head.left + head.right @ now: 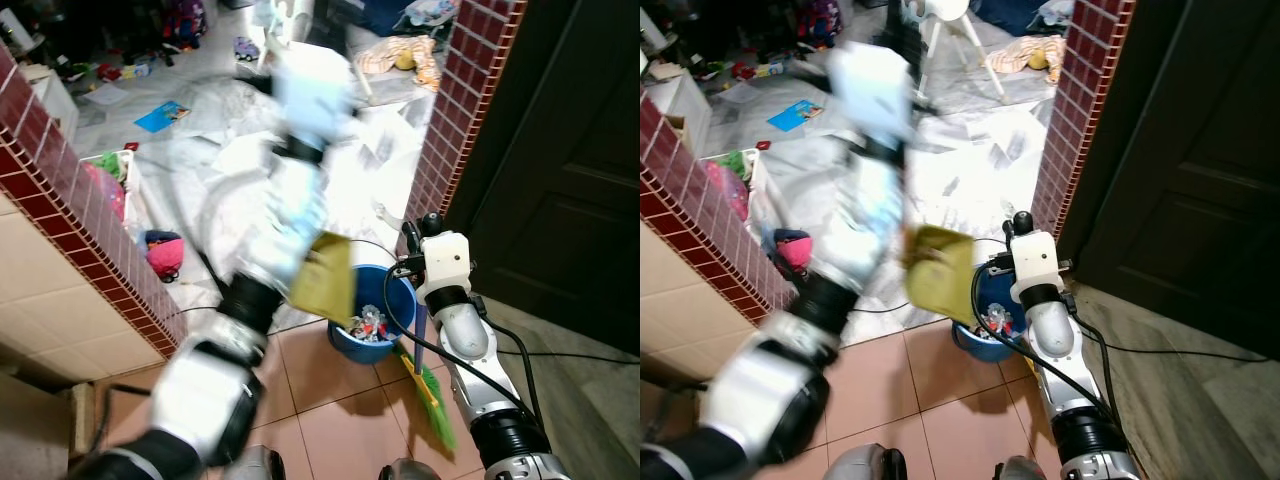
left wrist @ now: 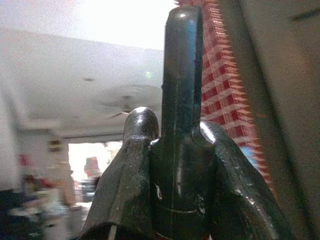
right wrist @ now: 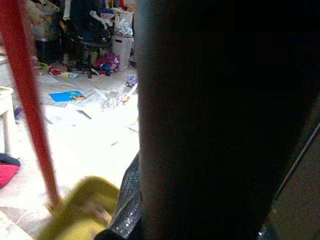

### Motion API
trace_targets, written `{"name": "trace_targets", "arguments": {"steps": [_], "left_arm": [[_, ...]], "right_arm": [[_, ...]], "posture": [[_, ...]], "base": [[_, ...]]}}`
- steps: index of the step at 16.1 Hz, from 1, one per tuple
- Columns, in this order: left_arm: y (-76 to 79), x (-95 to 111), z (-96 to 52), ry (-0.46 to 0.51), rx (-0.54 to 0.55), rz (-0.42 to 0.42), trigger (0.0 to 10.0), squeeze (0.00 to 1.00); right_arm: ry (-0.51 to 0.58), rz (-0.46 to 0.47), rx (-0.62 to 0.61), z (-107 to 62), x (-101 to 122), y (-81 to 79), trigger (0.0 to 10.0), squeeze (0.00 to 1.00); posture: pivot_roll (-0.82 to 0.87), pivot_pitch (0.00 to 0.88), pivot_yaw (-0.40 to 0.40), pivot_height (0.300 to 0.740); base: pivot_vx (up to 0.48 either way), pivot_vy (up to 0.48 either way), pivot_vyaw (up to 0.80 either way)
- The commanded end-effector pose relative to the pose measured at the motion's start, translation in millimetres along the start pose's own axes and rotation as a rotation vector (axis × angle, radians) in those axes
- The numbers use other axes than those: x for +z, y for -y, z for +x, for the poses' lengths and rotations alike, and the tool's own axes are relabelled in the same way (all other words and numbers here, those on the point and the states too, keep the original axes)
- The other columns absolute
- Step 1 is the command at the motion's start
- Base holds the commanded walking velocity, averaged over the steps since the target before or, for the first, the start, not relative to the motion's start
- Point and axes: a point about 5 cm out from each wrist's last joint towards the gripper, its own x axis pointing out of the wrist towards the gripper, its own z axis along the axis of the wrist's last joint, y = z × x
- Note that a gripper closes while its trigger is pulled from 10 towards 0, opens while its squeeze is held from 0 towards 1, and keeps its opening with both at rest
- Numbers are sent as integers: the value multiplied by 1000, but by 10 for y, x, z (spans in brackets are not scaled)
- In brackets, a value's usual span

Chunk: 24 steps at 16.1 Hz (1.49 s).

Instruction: Sweep floor

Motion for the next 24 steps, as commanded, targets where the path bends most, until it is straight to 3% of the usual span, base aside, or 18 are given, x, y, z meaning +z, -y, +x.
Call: {"name": "trace_targets", "arguments": {"steps": [1, 5, 8, 9, 10, 11, 13, 15, 19, 22, 24], "left_arm": [[52, 99, 23, 72, -42, -11, 10000, 0], [306, 79, -90, 70, -209, -97, 10000, 0], [766, 112, -322, 59, -658, -193, 10000, 0], [944, 96, -520, 53, -915, -155, 10000, 0], [959, 94, -552, 61, -953, -140, 10000, 0], [998, 76, -644, 61, -1059, -118, 10000, 0], [1020, 76, -697, 76, -1137, -80, 10000, 0], [1015, 99, -692, 106, -1184, -17, 10000, 0], [917, 81, -562, 61, -1095, -29, 10000, 0], [764, 53, -408, -3, -953, -90, 10000, 0], [546, 60, -213, -50, -795, -141, 10000, 0]], "right_arm": [[44, -4, 1, 41, 83, -1, 10000, 0], [44, -2, 5, 51, 81, -17, 10000, 0], [47, -1, 7, 72, 84, -26, 10000, 0], [48, -1, 7, 78, 84, -30, 10000, 0], [48, -1, 7, 80, 83, -31, 10000, 0], [47, 0, 7, 73, 76, -44, 10000, 0], [47, 0, 9, 63, 67, -59, 10000, 0], [47, -3, 11, 60, 61, -61, 10000, 0], [48, -8, 11, 82, 54, -47, 10000, 0], [43, -10, 15, 77, 36, -61, 10000, 0], [42, -10, 21, 78, 28, -58, 10000, 0]], "posture": [[-122, 0, 87, 740], [-118, 0, 90, 740], [-114, 0, 94, 740], [-111, 0, 95, 740], [-111, 0, 95, 740], [-112, 0, 98, 740], [-112, 0, 98, 740], [-112, 0, 98, 740], [-109, 0, 96, 740], [-106, 0, 88, 740], [-105, 0, 84, 740]], "base": [[0, 0, 0], [0, 0, 0], [0, 0, 0], [0, 0, 0], [0, 0, 0], [0, 0, 0], [0, 0, 0], [0, 0, 0], [0, 0, 0], [0, 0, 0], [0, 0, 0]]}}
